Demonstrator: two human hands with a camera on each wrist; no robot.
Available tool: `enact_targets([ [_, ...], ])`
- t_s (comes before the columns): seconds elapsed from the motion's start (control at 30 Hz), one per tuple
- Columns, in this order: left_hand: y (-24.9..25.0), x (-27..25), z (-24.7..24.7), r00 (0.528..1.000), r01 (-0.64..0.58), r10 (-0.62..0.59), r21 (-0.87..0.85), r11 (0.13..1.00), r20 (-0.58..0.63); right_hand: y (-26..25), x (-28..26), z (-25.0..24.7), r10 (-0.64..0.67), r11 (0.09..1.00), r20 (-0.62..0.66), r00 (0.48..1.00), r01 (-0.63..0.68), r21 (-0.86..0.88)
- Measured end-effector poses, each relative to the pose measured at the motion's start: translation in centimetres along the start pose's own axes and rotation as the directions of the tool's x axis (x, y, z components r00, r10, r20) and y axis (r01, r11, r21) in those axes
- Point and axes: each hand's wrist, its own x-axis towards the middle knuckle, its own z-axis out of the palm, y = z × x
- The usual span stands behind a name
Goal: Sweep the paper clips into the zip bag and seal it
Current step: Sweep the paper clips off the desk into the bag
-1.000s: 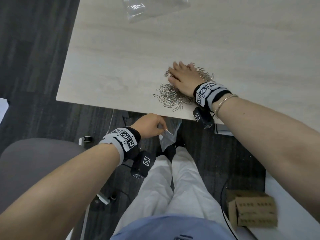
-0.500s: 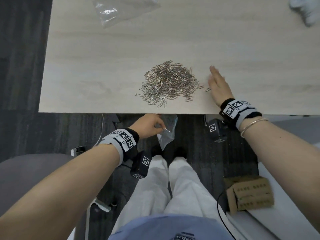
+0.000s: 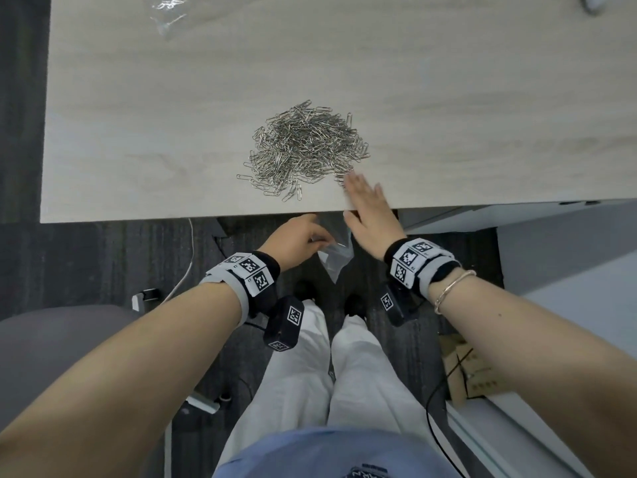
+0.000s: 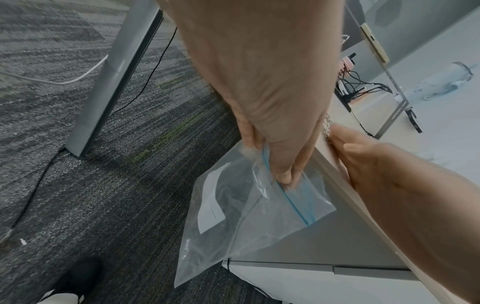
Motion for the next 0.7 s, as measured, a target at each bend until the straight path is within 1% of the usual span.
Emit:
enact_targets([
  [0.1, 0.2, 0.0, 0.2, 1.0, 0.009, -0.009, 0.0, 1.0, -0.024, -0.4, -0.4, 0.4, -0.073, 0.997, 0.043, 0.996, 0.072, 0.015],
  [0.17, 0.2, 0.0, 0.3, 0.999, 0.009, -0.01, -0.012, 1.0, -0.042, -0.2, -0.6, 0.0, -0.073, 0.993, 0.007, 0.997, 0.072, 0.09],
  [0.23, 0.3, 0.0, 0.3, 0.998, 0.011, -0.013, -0.03, 0.999, -0.069, 0.5, -0.4, -0.8, -0.02, 0.989, -0.068, 0.997, 0.03, 0.142],
  [0.3, 0.4, -0.2, 0.4, 0.995, 0.015, -0.02, -0.049, 0.999, -0.102, 1.5, 0.2, -1.9, 0.065, 0.984, -0.137, 0.988, -0.041, 0.171],
  [0.37, 0.4, -0.3, 0.4, 0.993, 0.019, -0.027, -0.068, 0.998, -0.119, 2.5, 1.2, -2.9, 0.116, 0.98, -0.144, 0.983, -0.09, 0.178],
  [0.4, 0.5, -0.3, 0.4, 0.992, 0.02, -0.029, -0.073, 0.997, -0.121, 2.8, 1.8, -3.3, 0.119, 0.981, -0.13, 0.984, -0.096, 0.17],
  [0.53, 0.5, -0.3, 0.4, 0.99, 0.019, -0.031, -0.089, 0.996, -0.137, 2.8, 3.7, -3.7, 0.058, 0.993, -0.086, 0.995, -0.049, 0.104],
  [0.7, 0.4, -0.4, 0.3, 0.988, 0.009, -0.021, -0.079, 0.997, -0.15, 1.8, 3.2, -2.6, -0.063, 0.998, -0.045, 0.997, 0.064, 0.018],
])
